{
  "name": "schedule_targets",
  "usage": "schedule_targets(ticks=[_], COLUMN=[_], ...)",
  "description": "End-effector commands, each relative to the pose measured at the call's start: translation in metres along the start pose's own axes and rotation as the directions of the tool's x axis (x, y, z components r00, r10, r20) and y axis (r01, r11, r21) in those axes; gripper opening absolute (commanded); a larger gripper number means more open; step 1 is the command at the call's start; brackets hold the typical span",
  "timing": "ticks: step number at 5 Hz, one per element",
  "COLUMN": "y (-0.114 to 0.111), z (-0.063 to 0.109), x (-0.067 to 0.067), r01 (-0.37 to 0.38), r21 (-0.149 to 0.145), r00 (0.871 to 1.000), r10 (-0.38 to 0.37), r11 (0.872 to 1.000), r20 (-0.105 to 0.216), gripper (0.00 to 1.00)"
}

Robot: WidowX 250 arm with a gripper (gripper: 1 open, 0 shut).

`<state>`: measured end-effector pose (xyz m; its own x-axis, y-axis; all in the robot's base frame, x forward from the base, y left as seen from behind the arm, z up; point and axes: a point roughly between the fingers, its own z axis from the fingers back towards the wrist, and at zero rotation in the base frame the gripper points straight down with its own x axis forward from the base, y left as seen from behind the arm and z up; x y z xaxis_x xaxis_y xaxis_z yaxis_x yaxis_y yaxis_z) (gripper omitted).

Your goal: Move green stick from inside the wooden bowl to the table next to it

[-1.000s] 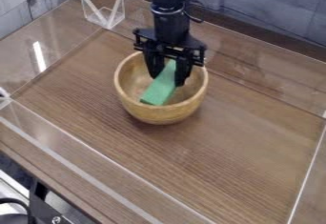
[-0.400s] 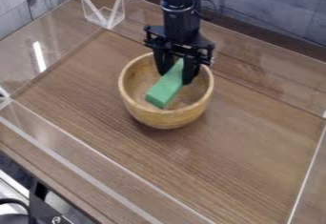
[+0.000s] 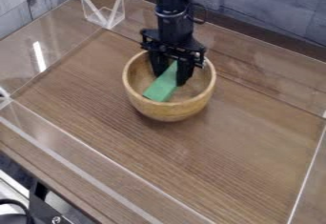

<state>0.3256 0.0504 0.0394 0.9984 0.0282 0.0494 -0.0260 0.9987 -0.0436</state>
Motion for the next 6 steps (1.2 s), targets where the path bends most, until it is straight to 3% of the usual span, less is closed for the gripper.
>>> schedule_targets(ticks=[1, 2, 4, 6], y=[0.003, 0.001, 0.001, -0.020], z=[0.019, 0.026, 0.028, 0.032], x=[0.005, 0.004, 0.011, 0.006], r01=[-0.030, -0.063, -0.029, -0.050], r21=[0.011, 0.012, 0.009, 0.007], r00=[0.999, 0.997, 0.999, 0.998], r10=[0.030, 0.062, 0.029, 0.050], r11=[0.999, 0.998, 1.000, 0.999], r20=[0.045, 0.046, 0.045, 0.047], gripper=[0.00, 0.00, 0.00, 0.00])
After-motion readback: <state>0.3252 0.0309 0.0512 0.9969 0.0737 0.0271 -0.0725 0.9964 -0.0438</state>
